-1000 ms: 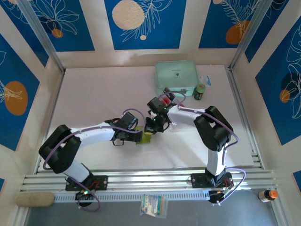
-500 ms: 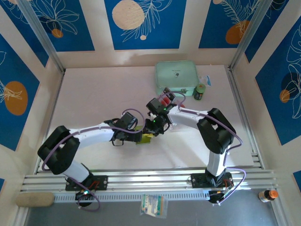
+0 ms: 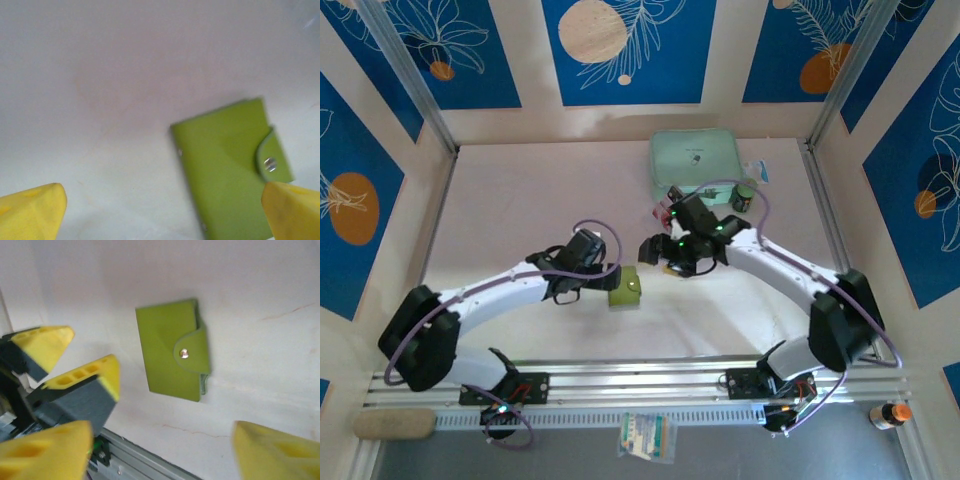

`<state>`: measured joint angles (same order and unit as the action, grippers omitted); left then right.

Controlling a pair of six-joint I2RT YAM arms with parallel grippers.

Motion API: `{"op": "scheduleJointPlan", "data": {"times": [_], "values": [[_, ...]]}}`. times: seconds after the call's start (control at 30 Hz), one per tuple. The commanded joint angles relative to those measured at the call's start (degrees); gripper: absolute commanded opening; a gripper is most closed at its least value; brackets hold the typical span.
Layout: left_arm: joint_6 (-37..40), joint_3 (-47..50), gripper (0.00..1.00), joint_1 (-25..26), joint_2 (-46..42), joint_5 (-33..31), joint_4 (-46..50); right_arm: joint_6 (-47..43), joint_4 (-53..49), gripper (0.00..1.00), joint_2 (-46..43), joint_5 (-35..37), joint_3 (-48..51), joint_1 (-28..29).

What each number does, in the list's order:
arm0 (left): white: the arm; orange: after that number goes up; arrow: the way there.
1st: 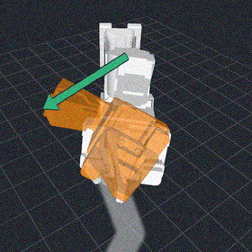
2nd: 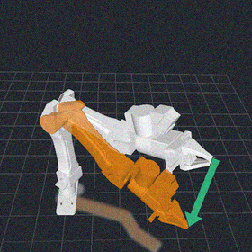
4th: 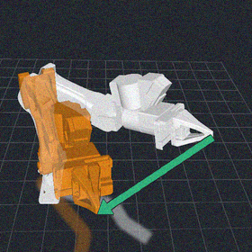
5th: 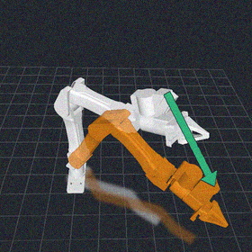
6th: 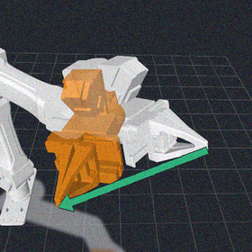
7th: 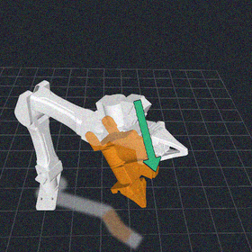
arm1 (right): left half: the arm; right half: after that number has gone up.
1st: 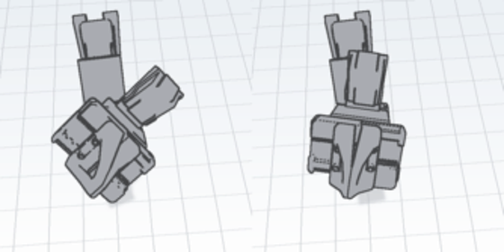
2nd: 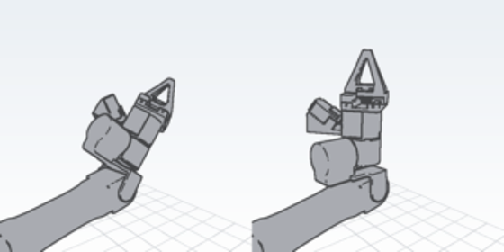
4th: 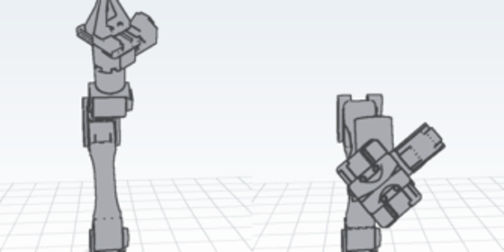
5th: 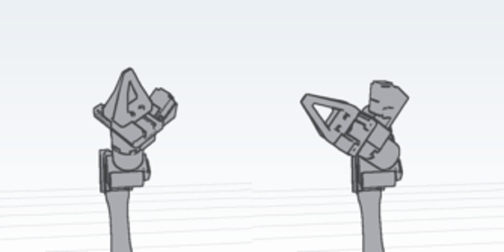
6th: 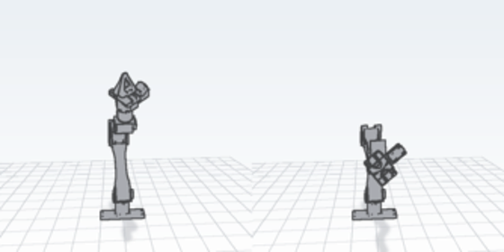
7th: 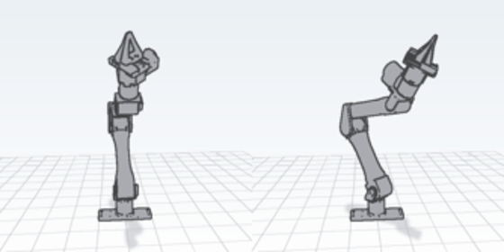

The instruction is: Put the credit cards into the card holder

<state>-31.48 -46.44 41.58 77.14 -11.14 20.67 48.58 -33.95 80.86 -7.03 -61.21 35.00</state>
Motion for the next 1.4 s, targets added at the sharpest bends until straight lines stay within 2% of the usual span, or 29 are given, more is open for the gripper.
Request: {"op": "scheduleJointPlan", "data": {"times": [0.0,0.27,0.43,0.6,0.7,0.8,0.9,1.1,1.3,1.37], "values": [[2.14,-3.71,1.0,-2.15,-5.33,-4.92,1.22,-2.82,-5.07,0.92,-7.26,4.11,0.26,-3.69],[9.62,-1.65,1.0,-10.91,-13.81,-16.01,-6.7,-9.15,-6.95,1.0,-19.25,18.93,0.88,-18.38],[23.6,5.56,1.0,-15.49,-17.43,-23.44,-23.32,-10.25,1.74,0.99,-25.5,31.44,9.09,-28.8],[31.35,12.07,1.0,-22.12,-17.87,-25.31,-35.76,-9.29,13.4,0.99,-29.08,40.21,18.57,-39.28],[30.43,14.9,1.0,-27.16,-16.45,-23.68,-38.7,-10.17,16.83,0.99,-27.23,40.46,21.44,-44.34],[30.93,17.55,1.0,-29.13,-13.09,-21.61,-42.98,-13.41,22.4,0.99,-24.13,40.07,24.9,-45.96],[33.1,19.84,1.0,-29.25,-8.36,-21.35,-49.1,-18.32,30.27,0.99,-21.0,37.39,28.2,-45.67],[32.59,23.04,1.0,-29.37,-0.86,-21.16,-59.29,-25.81,44.27,0.99,-15.9,32.27,32.55,-43.04],[34.2,24.36,1.0,-29.67,3.86,-19.69,-65.85,-32.17,57.46,0.99,-10.5,26.07,35.65,-40.64],[34.65,24.91,1.0,-30.27,5.04,-17.42,-68.75,-33.24,61.6,0.99,-8.56,23.82,36.86,-40.45]]}}
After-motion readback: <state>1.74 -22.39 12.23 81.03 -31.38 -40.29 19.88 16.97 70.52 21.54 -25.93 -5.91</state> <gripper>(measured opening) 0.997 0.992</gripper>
